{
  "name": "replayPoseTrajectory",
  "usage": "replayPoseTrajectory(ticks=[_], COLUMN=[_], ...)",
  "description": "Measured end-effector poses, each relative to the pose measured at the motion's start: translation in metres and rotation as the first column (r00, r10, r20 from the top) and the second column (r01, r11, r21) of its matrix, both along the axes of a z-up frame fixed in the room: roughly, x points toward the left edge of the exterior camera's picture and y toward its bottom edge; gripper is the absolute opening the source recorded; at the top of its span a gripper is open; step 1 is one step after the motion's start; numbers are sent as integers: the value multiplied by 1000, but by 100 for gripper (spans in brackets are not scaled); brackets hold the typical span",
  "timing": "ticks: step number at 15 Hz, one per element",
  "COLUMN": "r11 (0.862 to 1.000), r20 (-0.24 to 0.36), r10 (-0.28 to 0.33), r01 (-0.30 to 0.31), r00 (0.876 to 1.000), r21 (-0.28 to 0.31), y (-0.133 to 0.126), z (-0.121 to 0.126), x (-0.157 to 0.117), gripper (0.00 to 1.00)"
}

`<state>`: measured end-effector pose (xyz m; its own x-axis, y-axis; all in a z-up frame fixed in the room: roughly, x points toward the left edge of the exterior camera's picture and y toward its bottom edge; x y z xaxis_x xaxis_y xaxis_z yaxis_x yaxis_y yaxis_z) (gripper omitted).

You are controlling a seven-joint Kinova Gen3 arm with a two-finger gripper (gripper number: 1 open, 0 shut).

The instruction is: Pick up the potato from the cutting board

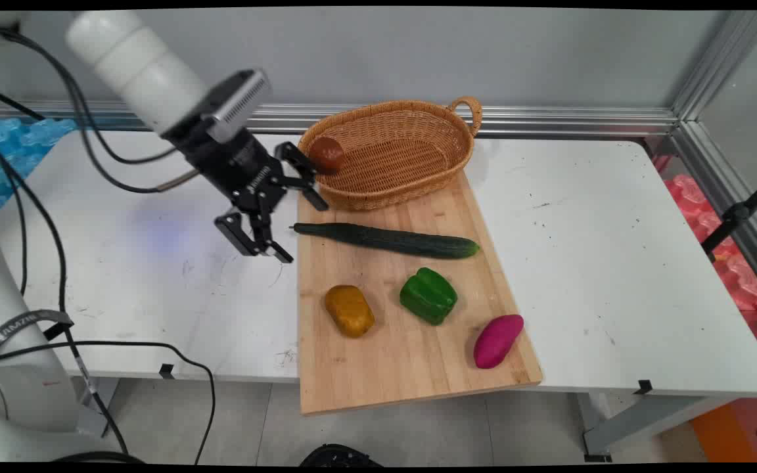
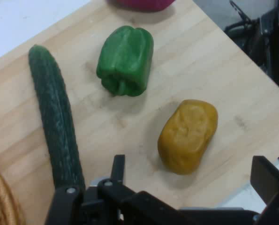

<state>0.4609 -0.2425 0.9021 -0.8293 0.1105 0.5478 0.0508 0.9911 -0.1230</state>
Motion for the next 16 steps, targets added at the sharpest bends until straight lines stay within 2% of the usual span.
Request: replayPoseTrajectory(ticks=[3,8,16], r11=[998,985,961], r20=[17,48,82], r10=[-63,-173,-278], r01=[63,174,277], r00=[998,984,957], r21=[-16,-18,17], y=[-10,-25,-38], z=[-12,-40,-78], x=[-14,-41,-67], gripper=[100,100,100])
